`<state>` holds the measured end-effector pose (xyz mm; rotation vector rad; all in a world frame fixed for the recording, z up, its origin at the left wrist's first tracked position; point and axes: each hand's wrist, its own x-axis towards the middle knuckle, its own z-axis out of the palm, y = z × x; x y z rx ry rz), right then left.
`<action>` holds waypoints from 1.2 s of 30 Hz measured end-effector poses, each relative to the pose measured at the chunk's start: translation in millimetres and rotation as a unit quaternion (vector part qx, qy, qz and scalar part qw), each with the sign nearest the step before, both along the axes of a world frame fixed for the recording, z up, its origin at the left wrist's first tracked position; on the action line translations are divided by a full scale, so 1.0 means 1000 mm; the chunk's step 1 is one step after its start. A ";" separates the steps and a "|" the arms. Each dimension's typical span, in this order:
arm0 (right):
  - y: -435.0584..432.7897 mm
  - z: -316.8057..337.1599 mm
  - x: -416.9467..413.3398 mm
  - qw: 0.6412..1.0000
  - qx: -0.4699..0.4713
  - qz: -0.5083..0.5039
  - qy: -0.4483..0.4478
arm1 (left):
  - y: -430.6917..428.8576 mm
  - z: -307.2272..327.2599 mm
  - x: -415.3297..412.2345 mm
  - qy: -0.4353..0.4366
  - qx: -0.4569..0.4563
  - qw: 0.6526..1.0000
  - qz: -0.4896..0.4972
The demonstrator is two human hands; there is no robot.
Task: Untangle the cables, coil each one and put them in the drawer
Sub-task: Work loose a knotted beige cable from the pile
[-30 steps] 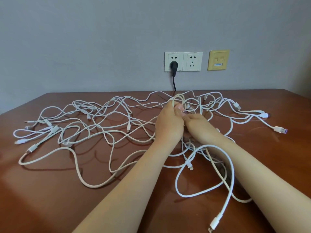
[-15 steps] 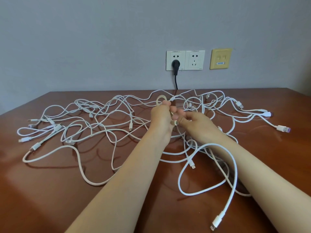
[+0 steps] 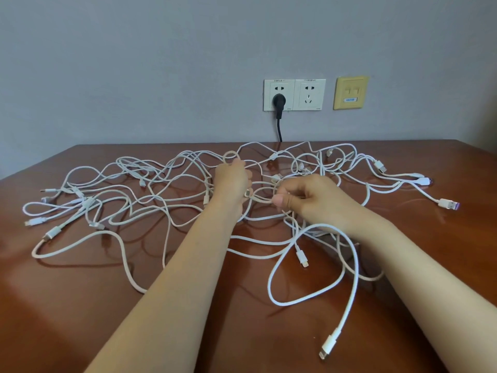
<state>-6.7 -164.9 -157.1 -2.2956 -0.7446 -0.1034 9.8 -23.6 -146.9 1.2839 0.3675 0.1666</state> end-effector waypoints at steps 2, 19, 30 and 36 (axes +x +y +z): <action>0.000 -0.002 0.001 1.000 0.010 0.016 -0.013 | -0.002 -0.005 0.003 -0.023 0.108 0.994 -0.010; -0.005 0.001 0.006 0.983 0.130 -0.116 -0.062 | -0.033 -0.009 -0.018 -0.027 0.180 0.932 -0.312; -0.017 0.001 0.018 0.958 0.240 -0.154 0.021 | -0.033 -0.014 -0.026 -0.067 0.235 0.885 -0.397; -0.016 0.001 0.018 0.965 0.218 -0.147 -0.001 | -0.032 -0.015 -0.022 -0.057 0.220 0.913 -0.339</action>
